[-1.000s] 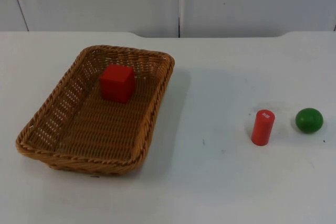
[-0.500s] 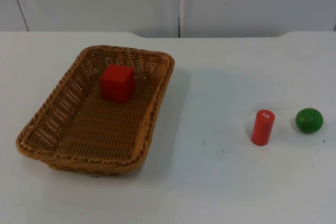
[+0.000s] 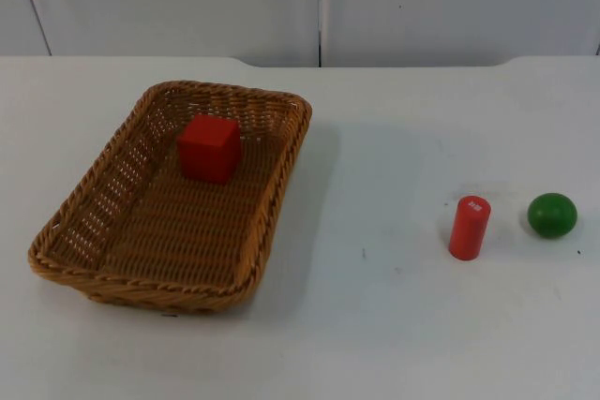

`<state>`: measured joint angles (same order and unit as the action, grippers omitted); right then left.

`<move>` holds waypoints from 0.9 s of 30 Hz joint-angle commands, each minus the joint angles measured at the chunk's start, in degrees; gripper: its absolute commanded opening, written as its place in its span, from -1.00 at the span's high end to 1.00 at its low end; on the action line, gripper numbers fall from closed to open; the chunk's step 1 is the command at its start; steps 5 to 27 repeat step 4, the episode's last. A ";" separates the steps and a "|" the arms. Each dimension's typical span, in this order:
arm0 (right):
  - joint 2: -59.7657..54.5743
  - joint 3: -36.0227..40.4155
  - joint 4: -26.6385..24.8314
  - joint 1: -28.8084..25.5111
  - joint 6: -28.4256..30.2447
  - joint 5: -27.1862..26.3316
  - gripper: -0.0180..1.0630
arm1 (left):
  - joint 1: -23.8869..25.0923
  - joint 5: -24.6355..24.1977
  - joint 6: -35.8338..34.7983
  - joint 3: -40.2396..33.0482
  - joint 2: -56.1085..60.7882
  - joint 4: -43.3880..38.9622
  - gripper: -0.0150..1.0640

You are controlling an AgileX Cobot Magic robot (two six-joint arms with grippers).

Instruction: Pick up the basket with the left hand and place the object to the left of the red cylinder into the basket with the right hand.

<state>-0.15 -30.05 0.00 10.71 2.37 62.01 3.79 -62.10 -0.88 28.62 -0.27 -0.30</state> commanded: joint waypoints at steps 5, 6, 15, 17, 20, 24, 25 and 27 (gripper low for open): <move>0.15 0.49 0.00 -3.75 -0.20 -0.20 -0.99 | 0.28 0.51 -0.05 -0.28 0.27 -0.36 -0.98; 0.15 0.49 0.00 -3.75 -0.20 -0.20 -0.99 | 0.28 0.51 -0.05 -0.28 0.27 -0.36 -0.98; 0.15 0.49 0.00 -3.75 -0.20 -0.20 -0.99 | 0.28 0.51 -0.05 -0.28 0.27 -0.36 -0.98; 0.15 0.49 0.00 -3.75 -0.20 -0.20 -0.99 | 0.28 0.51 -0.05 -0.28 0.27 -0.36 -0.98; 0.15 0.49 0.00 -3.75 -0.20 -0.20 -0.99 | 0.28 0.51 -0.05 -0.28 0.27 -0.36 -0.98; 0.15 0.49 0.00 -3.75 -0.20 -0.20 -0.99 | 0.28 0.51 -0.05 -0.28 0.27 -0.36 -0.98; 0.15 0.49 0.00 -3.75 -0.20 -0.20 -0.99 | 0.28 0.51 -0.05 -0.28 0.27 -0.36 -0.98; 0.15 0.49 0.00 -3.75 -0.20 -0.20 -0.99 | 0.28 0.51 -0.05 -0.28 0.27 -0.36 -0.98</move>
